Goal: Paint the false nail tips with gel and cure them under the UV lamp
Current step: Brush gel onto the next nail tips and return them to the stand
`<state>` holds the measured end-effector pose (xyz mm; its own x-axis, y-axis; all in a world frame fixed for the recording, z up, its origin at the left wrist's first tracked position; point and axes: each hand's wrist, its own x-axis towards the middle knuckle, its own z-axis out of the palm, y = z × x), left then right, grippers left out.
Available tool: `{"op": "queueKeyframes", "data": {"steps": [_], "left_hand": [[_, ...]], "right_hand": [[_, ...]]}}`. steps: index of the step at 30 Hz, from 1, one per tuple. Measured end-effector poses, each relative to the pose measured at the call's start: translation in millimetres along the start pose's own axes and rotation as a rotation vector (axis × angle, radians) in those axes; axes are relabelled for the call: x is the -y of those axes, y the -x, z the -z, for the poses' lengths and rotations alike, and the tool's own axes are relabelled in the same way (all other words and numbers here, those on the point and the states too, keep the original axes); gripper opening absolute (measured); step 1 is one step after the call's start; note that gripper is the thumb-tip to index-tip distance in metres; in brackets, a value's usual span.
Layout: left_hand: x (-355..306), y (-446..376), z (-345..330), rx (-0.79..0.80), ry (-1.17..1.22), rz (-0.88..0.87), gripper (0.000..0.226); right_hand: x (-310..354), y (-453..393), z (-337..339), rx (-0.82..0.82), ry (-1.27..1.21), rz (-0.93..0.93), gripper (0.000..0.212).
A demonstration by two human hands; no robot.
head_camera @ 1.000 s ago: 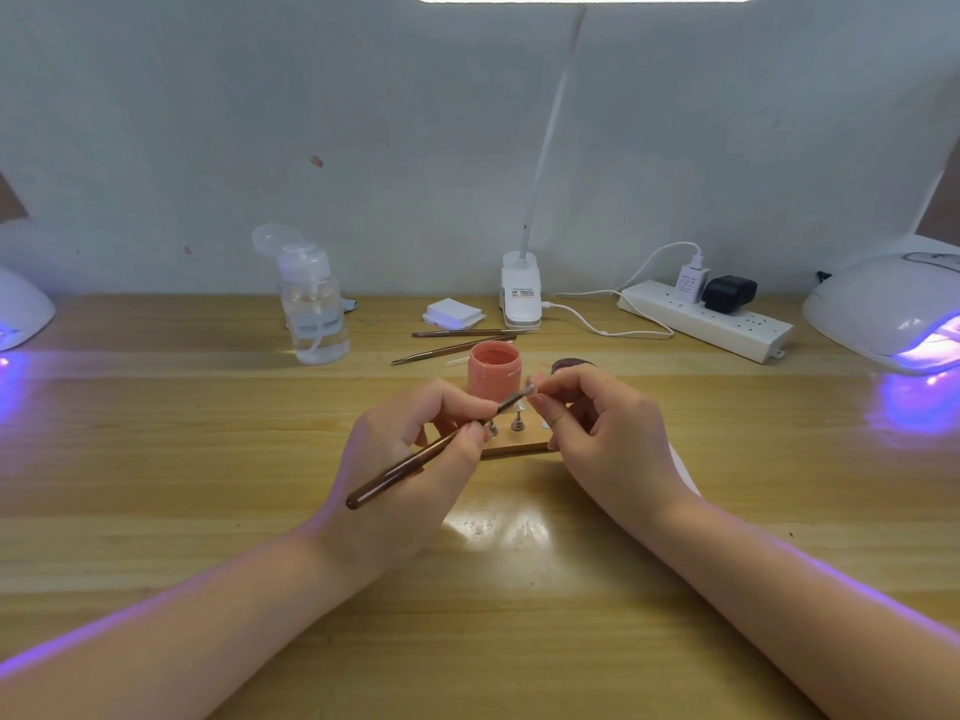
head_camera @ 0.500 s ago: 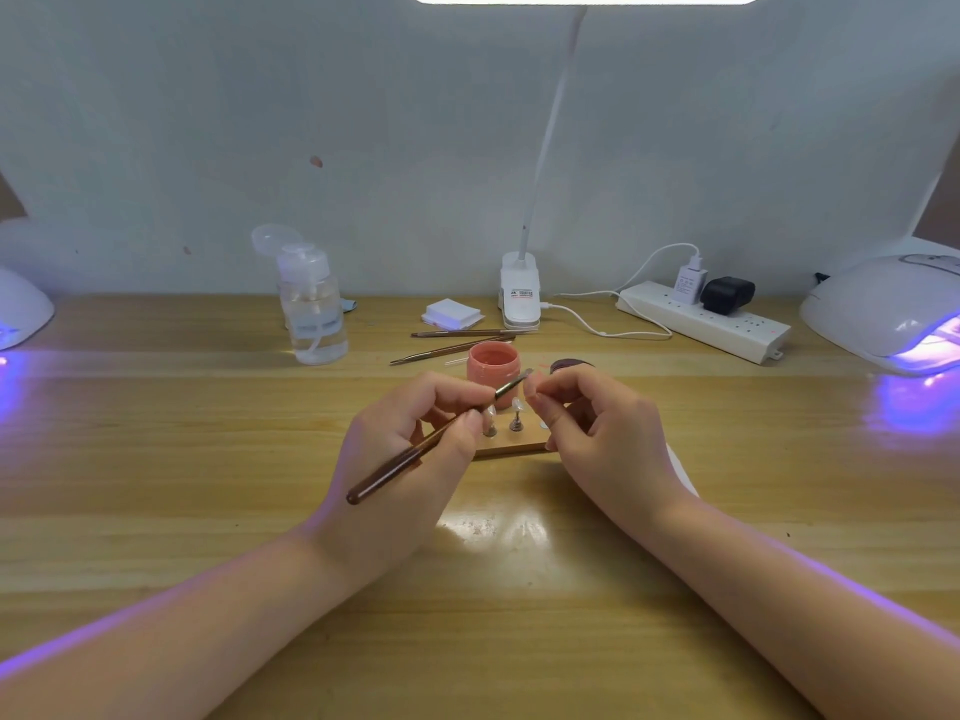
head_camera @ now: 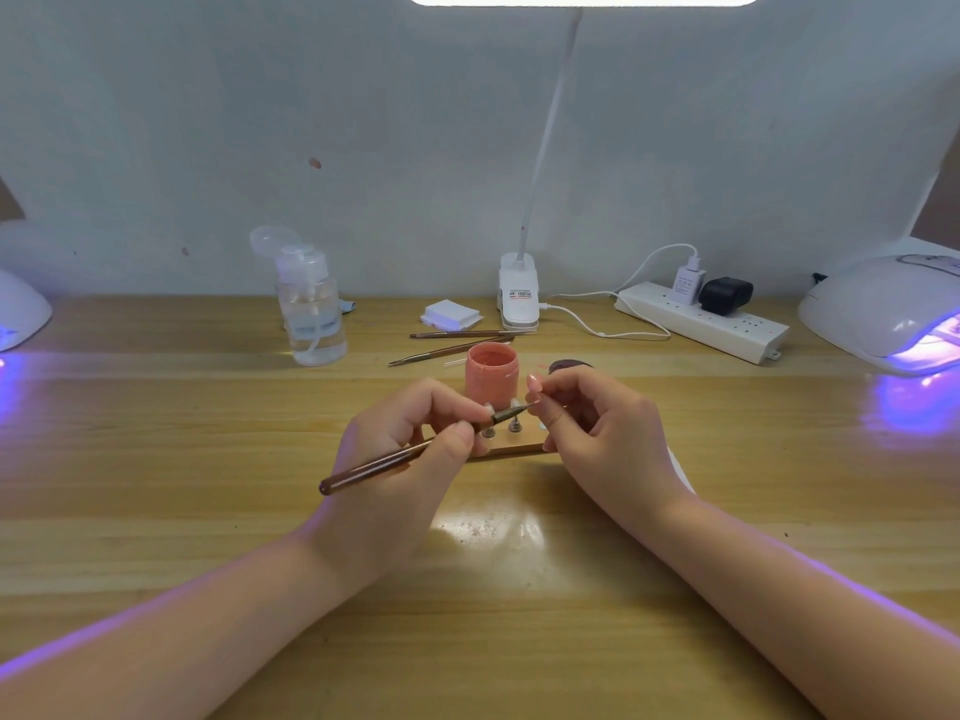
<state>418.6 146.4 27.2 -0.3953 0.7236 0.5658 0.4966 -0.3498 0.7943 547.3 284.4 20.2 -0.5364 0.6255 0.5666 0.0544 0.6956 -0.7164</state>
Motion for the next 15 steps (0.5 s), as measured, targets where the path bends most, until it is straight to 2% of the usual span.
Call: {"op": "queueKeyframes", "data": {"steps": [2,5,10,15], "left_hand": [[-1,0,1,-0.014,0.026,-0.017,0.022],[0,-1,-1,-0.033,0.037,0.013,0.014],[-2,0,1,0.022,-0.015,0.011,0.015],[-14,-21,3,-0.070,-0.002,0.090,0.011]], "right_hand": [[0,0,0,0.006,0.001,0.000,0.009],[0,0,0,0.004,0.000,-0.003,0.009],[-1,0,-1,-0.018,-0.002,-0.016,0.009],[-1,-1,-1,-0.018,0.012,-0.017,0.009]]}}
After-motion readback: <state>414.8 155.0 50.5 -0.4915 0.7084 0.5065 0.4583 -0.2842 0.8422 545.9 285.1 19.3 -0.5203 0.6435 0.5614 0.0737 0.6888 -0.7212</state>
